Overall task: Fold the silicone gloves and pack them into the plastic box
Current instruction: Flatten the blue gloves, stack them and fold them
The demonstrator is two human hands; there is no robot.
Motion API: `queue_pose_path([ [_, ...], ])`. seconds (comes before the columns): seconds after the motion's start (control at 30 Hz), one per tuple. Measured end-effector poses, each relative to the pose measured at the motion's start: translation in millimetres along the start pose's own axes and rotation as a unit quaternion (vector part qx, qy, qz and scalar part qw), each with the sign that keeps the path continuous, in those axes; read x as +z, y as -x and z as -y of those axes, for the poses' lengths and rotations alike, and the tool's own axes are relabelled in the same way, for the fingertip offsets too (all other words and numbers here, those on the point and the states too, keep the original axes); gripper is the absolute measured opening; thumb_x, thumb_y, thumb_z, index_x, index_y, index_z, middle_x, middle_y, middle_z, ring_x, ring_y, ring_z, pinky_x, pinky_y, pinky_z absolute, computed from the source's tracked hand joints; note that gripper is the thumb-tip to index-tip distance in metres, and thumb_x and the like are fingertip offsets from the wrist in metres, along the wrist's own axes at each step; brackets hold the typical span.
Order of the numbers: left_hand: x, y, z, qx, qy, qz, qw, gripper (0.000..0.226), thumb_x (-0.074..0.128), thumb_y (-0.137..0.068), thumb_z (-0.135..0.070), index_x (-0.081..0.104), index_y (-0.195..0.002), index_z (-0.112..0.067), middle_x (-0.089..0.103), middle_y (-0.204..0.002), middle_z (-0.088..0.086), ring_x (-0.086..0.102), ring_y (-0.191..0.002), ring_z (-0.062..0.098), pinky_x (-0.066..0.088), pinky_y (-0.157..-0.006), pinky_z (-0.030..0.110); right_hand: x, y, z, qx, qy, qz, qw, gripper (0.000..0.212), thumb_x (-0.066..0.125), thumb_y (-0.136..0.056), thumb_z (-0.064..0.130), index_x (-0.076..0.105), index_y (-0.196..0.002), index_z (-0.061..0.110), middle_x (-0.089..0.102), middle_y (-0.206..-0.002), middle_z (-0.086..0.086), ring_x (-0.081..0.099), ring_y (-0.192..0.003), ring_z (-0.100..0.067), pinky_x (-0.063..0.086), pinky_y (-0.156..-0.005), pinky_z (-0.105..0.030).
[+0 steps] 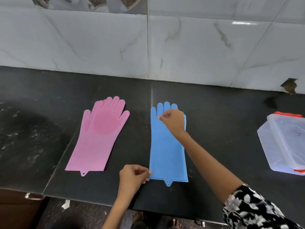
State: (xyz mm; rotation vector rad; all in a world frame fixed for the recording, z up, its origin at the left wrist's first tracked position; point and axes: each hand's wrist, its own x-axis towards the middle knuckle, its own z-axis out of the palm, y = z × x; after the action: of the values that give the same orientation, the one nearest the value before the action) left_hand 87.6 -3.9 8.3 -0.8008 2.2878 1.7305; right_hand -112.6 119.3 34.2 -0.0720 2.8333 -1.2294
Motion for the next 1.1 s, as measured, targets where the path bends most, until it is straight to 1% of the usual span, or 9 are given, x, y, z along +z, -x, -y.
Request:
queue_pose_path([
  [0.1,1,-4,-1,0.025,-0.025,-0.002,0.999,0.011,0.084,-0.07,-0.027,0.077,-0.068,-0.018,0.073,-0.061,-0.002,0.068,-0.058,0.007,0.055,-0.058,0.016,-29,23,-35,0.027,0.017,-0.016,0.999,0.02,0.07,-0.081,0.027,0.075,-0.088,0.009,0.075,-0.089,-0.002,0.069,-0.081,-0.014,0.056,-0.078,-0.033],
  [0.2,5,-7,-1,0.033,-0.043,-0.013,0.998,0.01,0.086,-0.067,-0.024,0.078,-0.069,-0.019,0.074,-0.064,-0.006,0.067,-0.059,0.0,0.049,-0.055,0.009,-47,63,-64,0.065,0.013,0.007,0.998,0.015,0.074,-0.079,0.03,0.075,-0.083,0.015,0.073,-0.078,0.007,0.068,-0.07,-0.008,0.059,-0.069,-0.034],
  [0.33,7,-9,2,0.033,-0.052,-0.025,0.998,0.008,0.086,-0.068,-0.019,0.078,-0.07,-0.019,0.074,-0.064,-0.007,0.068,-0.061,0.002,0.051,-0.059,0.011,-50,114,-80,0.101,-0.007,0.04,0.994,0.013,0.08,-0.072,0.034,0.073,-0.072,0.023,0.071,-0.066,0.013,0.065,-0.061,0.002,0.054,-0.059,-0.019],
  [0.4,7,-10,3,0.034,-0.054,-0.029,0.998,0.01,0.086,-0.067,-0.019,0.077,-0.07,-0.019,0.074,-0.064,-0.006,0.069,-0.061,0.004,0.054,-0.061,0.016,-48,129,-80,0.127,-0.014,0.047,0.991,0.016,0.083,-0.068,0.034,0.072,-0.071,0.024,0.07,-0.066,0.012,0.066,-0.061,0.001,0.054,-0.058,-0.018],
  [0.5,8,-11,3,0.042,-0.061,-0.032,0.997,0.013,0.087,-0.066,-0.017,0.075,-0.072,-0.019,0.073,-0.066,-0.001,0.069,-0.062,0.007,0.055,-0.061,0.018,-46,139,-78,0.149,-0.009,0.039,0.988,0.019,0.086,-0.065,0.03,0.07,-0.072,0.022,0.07,-0.067,0.011,0.066,-0.064,-0.002,0.055,-0.061,-0.02],
  [0.63,9,-12,4,0.054,-0.07,-0.029,0.996,0.011,0.086,-0.068,-0.017,0.075,-0.07,-0.019,0.073,-0.066,-0.003,0.069,-0.063,0.004,0.054,-0.059,0.016,-44,147,-78,0.139,0.037,0.039,0.989,0.014,0.081,-0.07,0.032,0.07,-0.071,0.023,0.068,-0.068,0.012,0.064,-0.065,-0.001,0.052,-0.059,-0.018],
  [0.83,13,-8,4,0.081,-0.08,-0.036,0.993,0.008,0.079,-0.077,-0.017,0.075,-0.071,-0.019,0.072,-0.065,-0.005,0.069,-0.063,0.007,0.059,-0.065,0.028,-46,148,-76,0.155,0.051,0.076,0.984,0.012,0.073,-0.08,0.031,0.068,-0.072,0.023,0.067,-0.072,0.012,0.063,-0.066,-0.003,0.042,-0.053,-0.015],
  [1.0,17,-5,5,0.091,-0.108,-0.044,0.989,0.007,0.081,-0.074,-0.016,0.076,-0.073,-0.02,0.071,-0.066,-0.01,0.067,-0.065,0.002,0.056,-0.065,0.019,-50,155,-78,0.152,0.061,0.075,0.984,0.015,0.071,-0.082,0.033,0.061,-0.072,0.028,0.062,-0.082,0.013,0.06,-0.072,-0.004,0.041,-0.055,-0.016],
  [1.1,18,-4,5,0.089,-0.116,-0.045,0.988,0.008,0.081,-0.073,-0.015,0.075,-0.072,-0.019,0.071,-0.065,-0.01,0.066,-0.063,0.001,0.053,-0.061,0.015,-50,159,-83,0.162,0.044,0.068,0.984,0.018,0.075,-0.079,0.028,0.061,-0.068,0.027,0.062,-0.081,0.013,0.062,-0.071,-0.005,0.047,-0.058,-0.019],
])
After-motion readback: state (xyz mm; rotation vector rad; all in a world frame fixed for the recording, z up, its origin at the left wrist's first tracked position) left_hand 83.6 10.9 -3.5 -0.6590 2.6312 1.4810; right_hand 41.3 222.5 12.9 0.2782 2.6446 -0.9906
